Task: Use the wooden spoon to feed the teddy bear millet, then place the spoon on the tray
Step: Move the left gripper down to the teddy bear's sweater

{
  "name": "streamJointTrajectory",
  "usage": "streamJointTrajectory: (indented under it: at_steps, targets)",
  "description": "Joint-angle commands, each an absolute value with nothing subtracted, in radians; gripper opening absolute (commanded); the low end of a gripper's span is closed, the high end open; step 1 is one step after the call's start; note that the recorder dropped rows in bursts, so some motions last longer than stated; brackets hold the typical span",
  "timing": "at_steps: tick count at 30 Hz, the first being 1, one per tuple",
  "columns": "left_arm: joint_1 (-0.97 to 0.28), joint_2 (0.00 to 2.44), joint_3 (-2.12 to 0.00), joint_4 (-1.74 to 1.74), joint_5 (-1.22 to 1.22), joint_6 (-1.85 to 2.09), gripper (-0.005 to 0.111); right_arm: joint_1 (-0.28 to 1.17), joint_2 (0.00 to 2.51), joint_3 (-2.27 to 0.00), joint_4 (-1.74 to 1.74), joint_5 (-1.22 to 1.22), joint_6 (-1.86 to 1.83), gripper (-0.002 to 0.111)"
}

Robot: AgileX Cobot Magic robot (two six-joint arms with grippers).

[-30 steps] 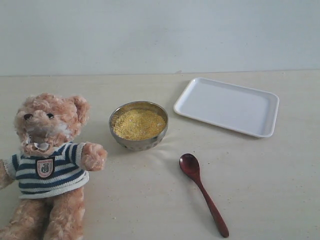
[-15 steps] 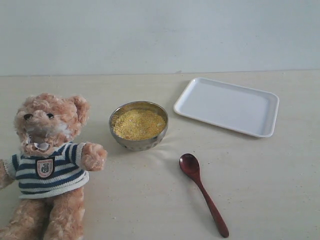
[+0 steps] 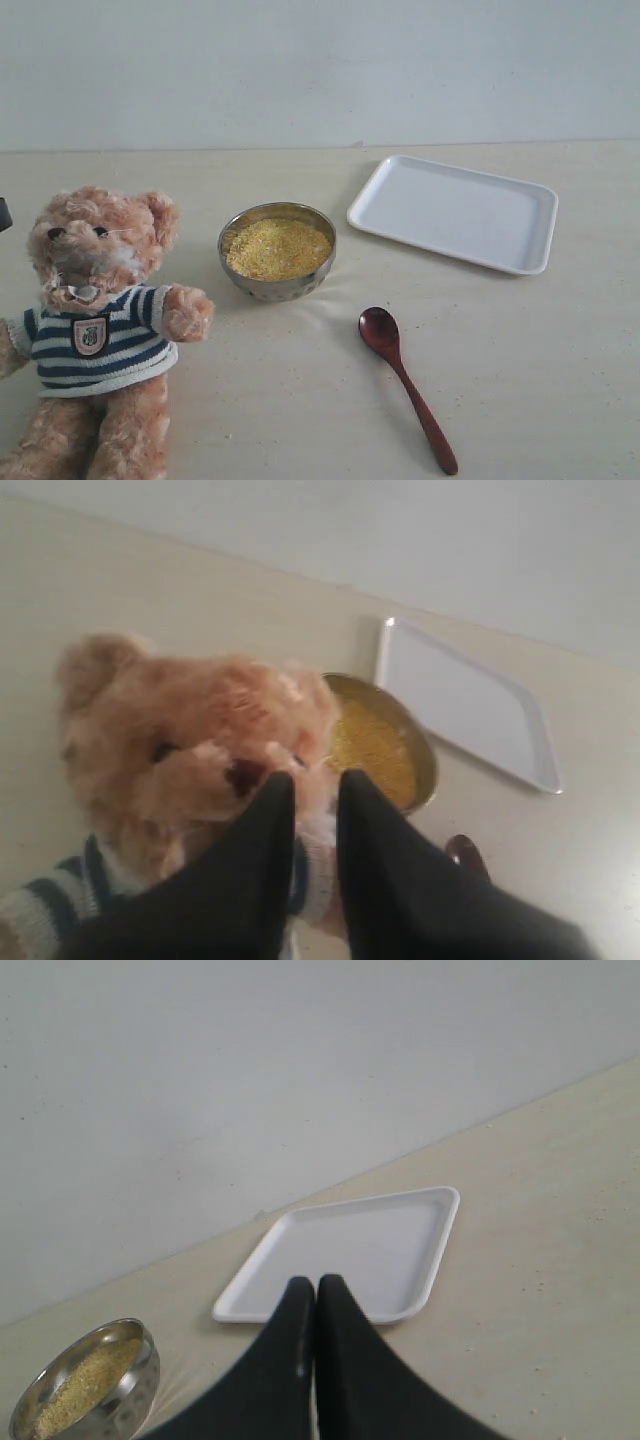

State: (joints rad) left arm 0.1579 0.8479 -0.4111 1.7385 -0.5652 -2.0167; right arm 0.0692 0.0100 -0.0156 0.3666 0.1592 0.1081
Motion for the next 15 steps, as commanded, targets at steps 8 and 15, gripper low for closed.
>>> streamJointTrajectory:
  at_steps: [8,15]
  targets:
    - [0.294,0.924,-0.34,1.744,-0.483,-1.975,0.076,0.07,0.013,-0.013,0.358,0.155,0.099,0.0]
    - [0.297,0.945,-0.23,1.744,-0.505,-1.912,0.076,0.07,0.013,-0.013,0.358,0.155,0.099,0.0]
